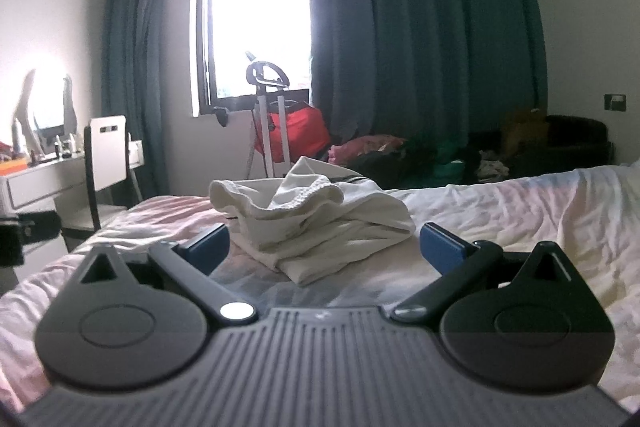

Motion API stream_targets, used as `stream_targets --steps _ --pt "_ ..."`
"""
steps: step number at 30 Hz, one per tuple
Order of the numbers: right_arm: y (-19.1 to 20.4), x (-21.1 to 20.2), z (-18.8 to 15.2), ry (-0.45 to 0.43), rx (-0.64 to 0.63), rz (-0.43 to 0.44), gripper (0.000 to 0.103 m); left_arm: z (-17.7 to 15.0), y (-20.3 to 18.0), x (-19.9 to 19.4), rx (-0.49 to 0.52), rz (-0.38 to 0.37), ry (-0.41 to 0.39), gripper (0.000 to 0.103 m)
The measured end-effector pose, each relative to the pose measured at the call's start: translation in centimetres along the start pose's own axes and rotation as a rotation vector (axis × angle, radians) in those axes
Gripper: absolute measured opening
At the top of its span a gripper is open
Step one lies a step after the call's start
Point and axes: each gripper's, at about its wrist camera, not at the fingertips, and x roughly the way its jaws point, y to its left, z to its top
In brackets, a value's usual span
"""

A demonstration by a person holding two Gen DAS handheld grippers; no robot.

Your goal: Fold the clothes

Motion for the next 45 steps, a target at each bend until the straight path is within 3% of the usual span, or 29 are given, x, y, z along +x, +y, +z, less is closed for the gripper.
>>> stream_targets --steps 22,24,26,29,31,38,45 --pt "-0.4 0.7 -0.8 -0.035 0.050 0.033 0.103 -0.3 0.4 -0.4 -0.014 -0.013 -0.007 0.103" --pt "-0.7 1.5 -0.9 -0.024 0.074 0.026 0.097 -0.2 0.4 -0.5 -0.025 -0.018 0.003 0.103" --pt "-1.0 2.3 -1.0 -0.012 0.097 0.018 0.082 -0.2 0.5 -0.5 -0.037 -0.024 0.012 0.103" --pt "-1.5 3.6 -1.0 0.004 0.133 0.007 0.069 0.0 0.5 -0.6 -0.046 -0.035 0.020 0.103" --pt "-1.8 4.4 -1.1 0.015 0.157 -0.001 0.065 0.2 0.3 -0.5 -0.047 -0.043 0.021 0.103" --pt "-2.9 7.3 -1.3 0.054 0.241 -0.027 0.066 0.0 0.2 0.5 -0.067 -0.043 0.011 0.103" --pt "-4.0 18.7 -1.3 0.122 0.292 -0.038 0.066 -1.1 0.7 2.6 -0.058 -0.042 0.041 0.103"
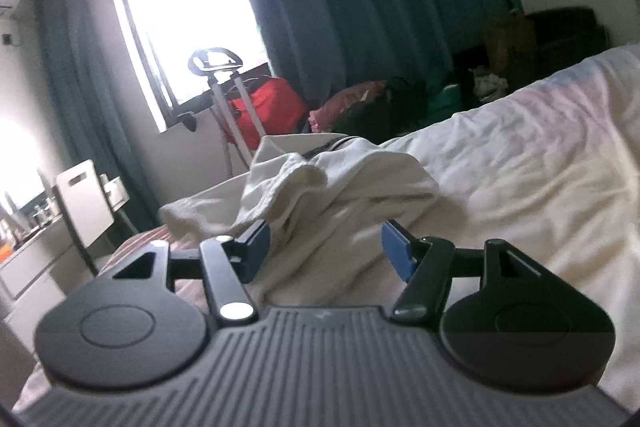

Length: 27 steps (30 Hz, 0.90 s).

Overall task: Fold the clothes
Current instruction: 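Reach the right gripper to the white trousers and close on the fabric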

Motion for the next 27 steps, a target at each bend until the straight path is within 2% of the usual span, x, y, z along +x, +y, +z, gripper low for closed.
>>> stream_targets --steps 5,9,17,27 --pt "0.4 8.0 -0.3 0.033 -0.185 -0.022 0.065 -0.8 1.4 2.4 -0.030 0.016 0.042 0.103" --pt "0.4 12.3 -0.2 0.026 -0.263 0.017 0.065 -1.4 2.1 4.5 -0.015 0.081 0.004 0.103" --pt "-0.3 13.6 1.5 0.026 -0.274 0.092 0.065 -1.8 2.9 8.0 -0.055 0.067 0.035 0.103" --pt "-1.2 15.0 3.7 0.027 -0.280 0.186 0.065 -2.7 1.5 7.8 0.003 0.043 0.060 0.103"
